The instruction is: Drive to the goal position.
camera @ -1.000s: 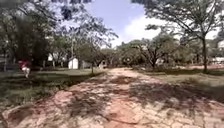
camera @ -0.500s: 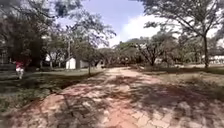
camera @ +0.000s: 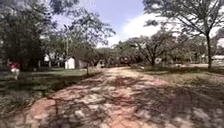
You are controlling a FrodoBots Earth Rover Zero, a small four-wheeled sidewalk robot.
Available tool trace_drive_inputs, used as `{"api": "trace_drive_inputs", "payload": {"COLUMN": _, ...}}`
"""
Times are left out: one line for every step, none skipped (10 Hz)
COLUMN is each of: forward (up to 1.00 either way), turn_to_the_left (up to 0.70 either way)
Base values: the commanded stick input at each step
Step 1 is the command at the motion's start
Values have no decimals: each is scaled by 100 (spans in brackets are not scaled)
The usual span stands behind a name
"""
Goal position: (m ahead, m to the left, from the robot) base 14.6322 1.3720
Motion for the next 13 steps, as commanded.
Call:
{"api": "trace_drive_inputs", "payload": {"forward": 70, "turn_to_the_left": 0}}
{"api": "trace_drive_inputs", "payload": {"forward": 70, "turn_to_the_left": 0}}
{"api": "trace_drive_inputs", "payload": {"forward": 70, "turn_to_the_left": 0}}
{"api": "trace_drive_inputs", "payload": {"forward": 70, "turn_to_the_left": 0}}
{"api": "trace_drive_inputs", "payload": {"forward": 70, "turn_to_the_left": -12}}
{"api": "trace_drive_inputs", "payload": {"forward": 70, "turn_to_the_left": -30}}
{"api": "trace_drive_inputs", "payload": {"forward": 70, "turn_to_the_left": -35}}
{"api": "trace_drive_inputs", "payload": {"forward": 70, "turn_to_the_left": -35}}
{"api": "trace_drive_inputs", "payload": {"forward": 70, "turn_to_the_left": 0}}
{"api": "trace_drive_inputs", "payload": {"forward": 70, "turn_to_the_left": 0}}
{"api": "trace_drive_inputs", "payload": {"forward": 70, "turn_to_the_left": 0}}
{"api": "trace_drive_inputs", "payload": {"forward": 70, "turn_to_the_left": 0}}
{"api": "trace_drive_inputs", "payload": {"forward": 70, "turn_to_the_left": -15}}
